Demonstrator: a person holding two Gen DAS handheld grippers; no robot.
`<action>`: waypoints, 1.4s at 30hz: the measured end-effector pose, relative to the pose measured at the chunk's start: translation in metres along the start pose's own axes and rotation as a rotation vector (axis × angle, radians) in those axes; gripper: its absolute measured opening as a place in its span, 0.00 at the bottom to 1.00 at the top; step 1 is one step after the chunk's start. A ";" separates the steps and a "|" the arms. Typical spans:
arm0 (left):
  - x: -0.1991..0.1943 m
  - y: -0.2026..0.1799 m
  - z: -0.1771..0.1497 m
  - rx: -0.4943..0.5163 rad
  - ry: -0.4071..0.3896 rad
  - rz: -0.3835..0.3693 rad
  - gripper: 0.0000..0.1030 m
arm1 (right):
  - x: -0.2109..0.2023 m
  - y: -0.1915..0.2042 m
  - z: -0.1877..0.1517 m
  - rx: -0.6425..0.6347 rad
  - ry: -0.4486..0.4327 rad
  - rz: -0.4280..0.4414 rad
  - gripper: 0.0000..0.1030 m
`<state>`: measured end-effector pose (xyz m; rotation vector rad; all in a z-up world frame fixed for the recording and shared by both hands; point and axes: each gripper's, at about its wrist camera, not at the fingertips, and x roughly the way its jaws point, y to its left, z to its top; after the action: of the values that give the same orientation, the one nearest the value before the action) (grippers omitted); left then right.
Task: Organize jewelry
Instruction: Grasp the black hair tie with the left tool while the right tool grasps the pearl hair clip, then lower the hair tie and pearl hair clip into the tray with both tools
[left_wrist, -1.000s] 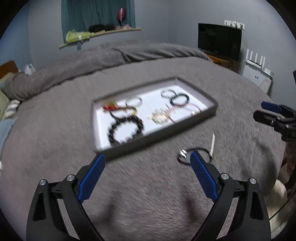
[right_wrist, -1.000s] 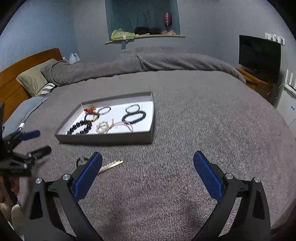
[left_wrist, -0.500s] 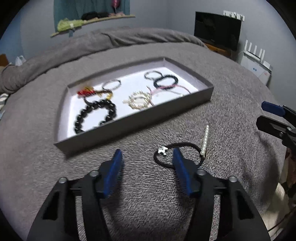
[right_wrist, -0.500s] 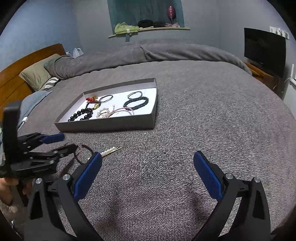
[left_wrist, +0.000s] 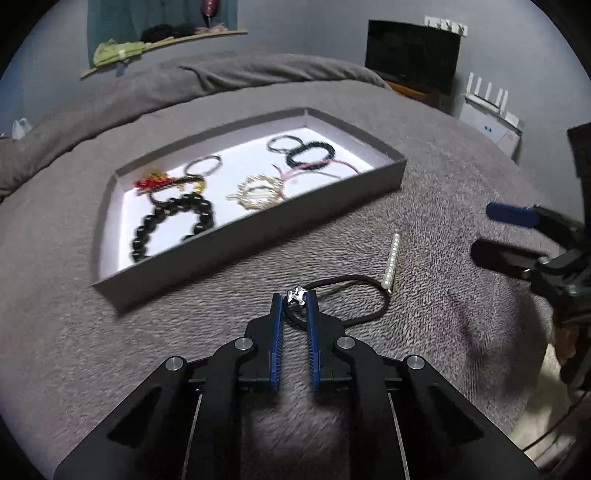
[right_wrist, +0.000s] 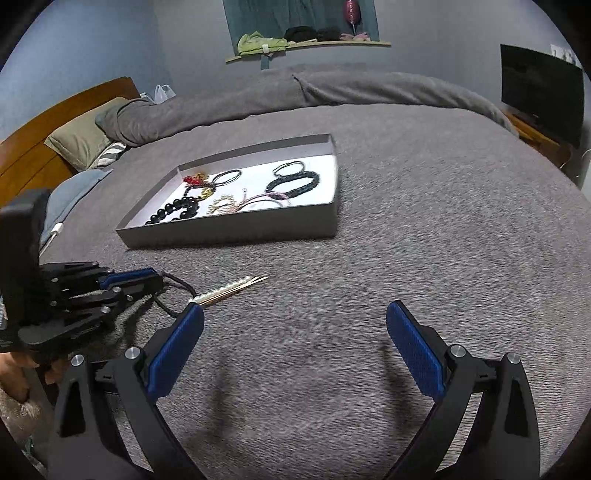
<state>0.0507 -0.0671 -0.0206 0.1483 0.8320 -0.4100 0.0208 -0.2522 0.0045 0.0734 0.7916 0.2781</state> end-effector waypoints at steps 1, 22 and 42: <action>-0.004 0.003 -0.001 -0.003 -0.006 0.008 0.13 | 0.002 0.003 0.001 0.001 0.003 0.013 0.95; -0.030 0.060 -0.030 -0.102 -0.021 0.034 0.13 | 0.062 0.053 0.007 -0.009 0.116 0.042 0.40; -0.052 0.065 -0.015 -0.092 -0.072 0.007 0.13 | 0.022 0.051 0.008 -0.095 0.042 0.059 0.08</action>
<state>0.0359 0.0114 0.0060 0.0512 0.7773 -0.3675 0.0302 -0.1963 0.0038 0.0016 0.8176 0.3741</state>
